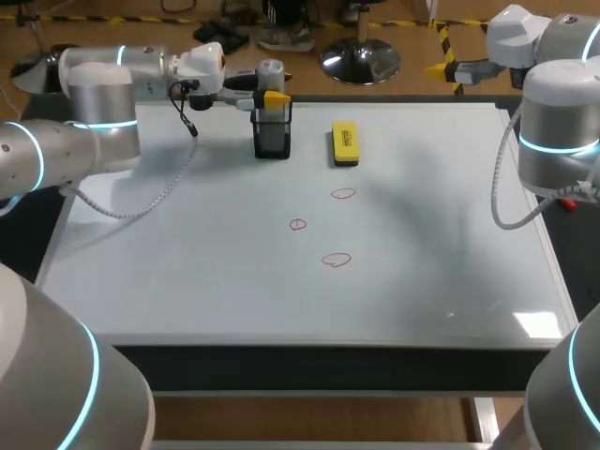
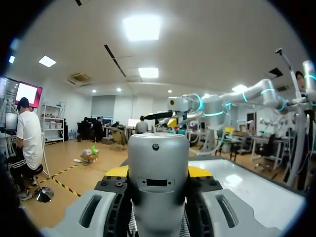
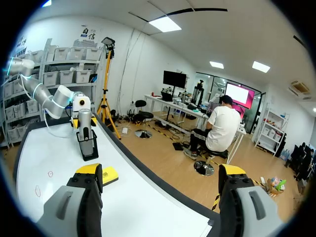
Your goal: Pick up the inspection probe, press it on each red-marked spot on the whiteboard one by one, put down the probe, pick up the eraser, and wipe off all the red marks.
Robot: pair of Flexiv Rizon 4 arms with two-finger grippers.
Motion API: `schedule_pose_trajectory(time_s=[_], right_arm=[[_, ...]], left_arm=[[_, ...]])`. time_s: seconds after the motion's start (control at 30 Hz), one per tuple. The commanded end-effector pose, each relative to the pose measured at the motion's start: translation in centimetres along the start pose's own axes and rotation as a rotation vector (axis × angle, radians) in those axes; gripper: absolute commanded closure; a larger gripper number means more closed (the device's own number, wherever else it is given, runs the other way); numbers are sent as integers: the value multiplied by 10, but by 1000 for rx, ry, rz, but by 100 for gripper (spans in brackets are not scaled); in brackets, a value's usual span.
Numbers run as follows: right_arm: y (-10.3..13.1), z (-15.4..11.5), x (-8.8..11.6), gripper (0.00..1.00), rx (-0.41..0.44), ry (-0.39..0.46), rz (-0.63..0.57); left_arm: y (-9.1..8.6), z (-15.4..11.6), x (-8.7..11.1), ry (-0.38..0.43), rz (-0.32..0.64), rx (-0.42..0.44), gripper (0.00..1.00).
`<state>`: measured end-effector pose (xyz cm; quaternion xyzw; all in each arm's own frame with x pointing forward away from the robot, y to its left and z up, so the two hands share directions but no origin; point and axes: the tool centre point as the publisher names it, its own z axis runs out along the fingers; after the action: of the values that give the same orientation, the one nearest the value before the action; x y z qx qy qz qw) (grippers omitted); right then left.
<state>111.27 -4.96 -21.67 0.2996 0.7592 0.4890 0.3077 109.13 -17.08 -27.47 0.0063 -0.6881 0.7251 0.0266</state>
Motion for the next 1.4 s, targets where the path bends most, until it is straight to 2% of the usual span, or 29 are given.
schedule_pose_trajectory(time_s=[0.03,0.53,0.93,1.13,1.4], right_arm=[[0,0,0,0,1,1,0],[0,0,0,0,1,1,0],[0,0,0,0,1,1,0],[0,0,0,0,1,1,0],[0,0,0,0,1,1,0]], left_arm=[[-6,-1,-2,12,14,0,100],[-41,-7,10,16,51,31,100],[-80,-3,19,38,90,62,100],[-98,-2,19,28,76,66,100],[-128,-9,26,62,105,90,100]])
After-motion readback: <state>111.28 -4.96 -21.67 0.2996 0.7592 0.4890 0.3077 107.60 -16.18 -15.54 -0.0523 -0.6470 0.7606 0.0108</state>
